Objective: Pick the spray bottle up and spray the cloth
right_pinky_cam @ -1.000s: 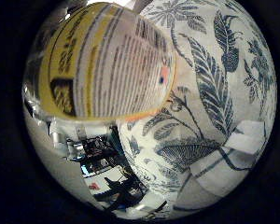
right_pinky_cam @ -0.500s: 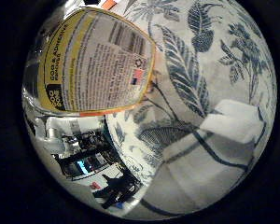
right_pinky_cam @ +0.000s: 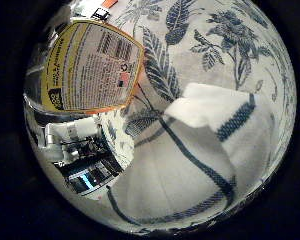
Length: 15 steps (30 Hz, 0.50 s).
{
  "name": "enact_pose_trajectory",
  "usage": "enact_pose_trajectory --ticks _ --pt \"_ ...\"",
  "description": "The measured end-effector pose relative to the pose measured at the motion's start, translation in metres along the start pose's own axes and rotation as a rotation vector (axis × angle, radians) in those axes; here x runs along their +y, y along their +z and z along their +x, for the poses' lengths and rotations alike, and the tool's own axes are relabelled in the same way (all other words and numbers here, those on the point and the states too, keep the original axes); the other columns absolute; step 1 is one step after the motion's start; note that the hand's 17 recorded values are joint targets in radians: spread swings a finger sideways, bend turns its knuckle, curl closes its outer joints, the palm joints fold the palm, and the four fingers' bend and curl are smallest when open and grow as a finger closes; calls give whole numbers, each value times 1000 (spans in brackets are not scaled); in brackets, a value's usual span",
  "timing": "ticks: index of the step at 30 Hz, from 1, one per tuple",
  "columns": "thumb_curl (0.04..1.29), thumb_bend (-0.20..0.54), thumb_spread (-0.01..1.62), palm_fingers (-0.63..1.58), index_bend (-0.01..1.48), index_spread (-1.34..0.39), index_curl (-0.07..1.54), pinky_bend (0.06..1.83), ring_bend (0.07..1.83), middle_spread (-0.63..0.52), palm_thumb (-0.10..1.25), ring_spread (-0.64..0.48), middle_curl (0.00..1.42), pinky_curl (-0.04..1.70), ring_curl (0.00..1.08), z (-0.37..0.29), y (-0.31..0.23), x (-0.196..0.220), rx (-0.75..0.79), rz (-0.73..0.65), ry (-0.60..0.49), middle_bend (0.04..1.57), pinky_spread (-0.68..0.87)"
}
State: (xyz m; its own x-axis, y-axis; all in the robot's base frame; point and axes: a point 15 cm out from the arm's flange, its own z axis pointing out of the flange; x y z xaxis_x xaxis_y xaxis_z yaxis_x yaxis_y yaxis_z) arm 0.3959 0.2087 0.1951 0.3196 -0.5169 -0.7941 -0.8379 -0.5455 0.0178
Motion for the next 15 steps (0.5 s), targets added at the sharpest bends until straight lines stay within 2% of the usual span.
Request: enact_pose_trajectory --ticks 15 --pt "516 -22 1041 352 410 -343 649 252 610 -153 770 -76 676 613 519 30 -23 8 112 -10 57 599 321"
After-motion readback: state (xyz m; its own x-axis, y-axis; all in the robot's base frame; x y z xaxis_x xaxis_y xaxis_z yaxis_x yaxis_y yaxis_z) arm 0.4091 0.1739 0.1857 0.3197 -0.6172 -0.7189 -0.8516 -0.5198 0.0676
